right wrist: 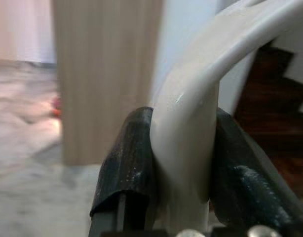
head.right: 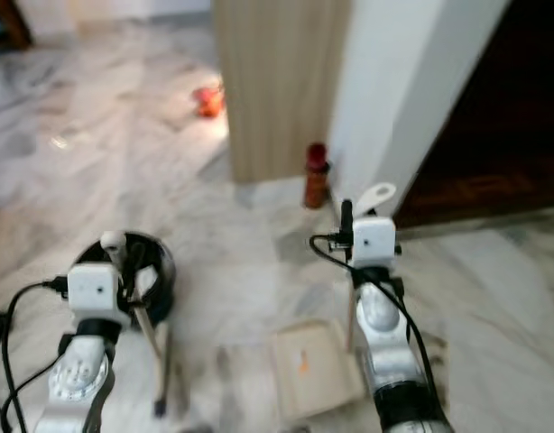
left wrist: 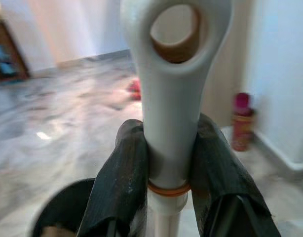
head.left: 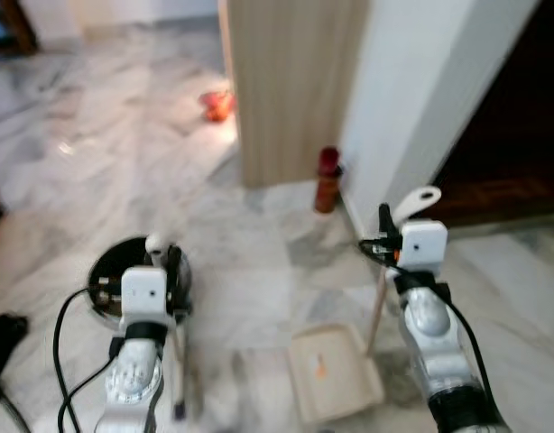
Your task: Sweep floor
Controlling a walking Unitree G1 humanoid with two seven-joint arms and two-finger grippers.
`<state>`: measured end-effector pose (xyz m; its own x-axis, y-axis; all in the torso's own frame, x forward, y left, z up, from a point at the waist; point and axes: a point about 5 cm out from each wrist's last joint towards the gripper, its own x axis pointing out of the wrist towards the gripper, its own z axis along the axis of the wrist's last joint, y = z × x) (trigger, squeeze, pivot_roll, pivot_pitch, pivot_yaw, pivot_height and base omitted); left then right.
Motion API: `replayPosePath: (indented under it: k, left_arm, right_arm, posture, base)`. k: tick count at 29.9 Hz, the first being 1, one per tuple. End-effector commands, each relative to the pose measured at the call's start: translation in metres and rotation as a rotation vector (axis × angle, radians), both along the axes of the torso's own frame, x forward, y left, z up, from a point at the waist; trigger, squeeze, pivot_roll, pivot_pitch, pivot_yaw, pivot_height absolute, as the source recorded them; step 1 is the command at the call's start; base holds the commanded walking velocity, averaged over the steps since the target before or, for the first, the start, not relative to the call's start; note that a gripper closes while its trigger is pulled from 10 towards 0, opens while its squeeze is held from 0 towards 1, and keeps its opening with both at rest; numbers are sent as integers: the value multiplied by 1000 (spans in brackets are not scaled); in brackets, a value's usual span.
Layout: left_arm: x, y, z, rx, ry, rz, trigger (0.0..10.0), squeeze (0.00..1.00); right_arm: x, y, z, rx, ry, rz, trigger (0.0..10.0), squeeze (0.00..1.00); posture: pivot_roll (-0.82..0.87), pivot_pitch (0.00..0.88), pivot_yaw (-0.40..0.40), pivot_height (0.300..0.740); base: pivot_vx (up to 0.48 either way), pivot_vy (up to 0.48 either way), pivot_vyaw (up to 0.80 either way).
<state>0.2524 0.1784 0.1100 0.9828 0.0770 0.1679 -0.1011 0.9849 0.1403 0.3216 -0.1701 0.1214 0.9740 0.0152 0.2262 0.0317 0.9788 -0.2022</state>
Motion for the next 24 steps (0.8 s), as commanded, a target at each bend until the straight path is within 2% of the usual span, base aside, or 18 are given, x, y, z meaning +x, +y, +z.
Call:
replayPosePath:
  k: [1,13,18,24]
  left_arm:
    - [-1,5,7,23,-34,13,10000,0]
    - [-1,4,7,21,-34,13,10000,0]
    - [0,5,7,26,-34,13,10000,0]
    - [0,5,7,23,-37,15,10000,0]
  right_arm:
    - [0,4,3,20,-14,10,10000,0]
    - [0,4,2,20,-12,10,10000,0]
    - [0,4,2,20,-10,11,10000,0]
    - [0,4,2,21,-10,11,10000,0]
  posture:
    - [108,113,28,740]
    - [109,113,28,740]
    - [109,113,27,740]
    - [108,112,26,740]
  base:
    - [0,-326,-800]
    - [0,0,-800]
    - [0,0,0]
    - [0,-315,-800]
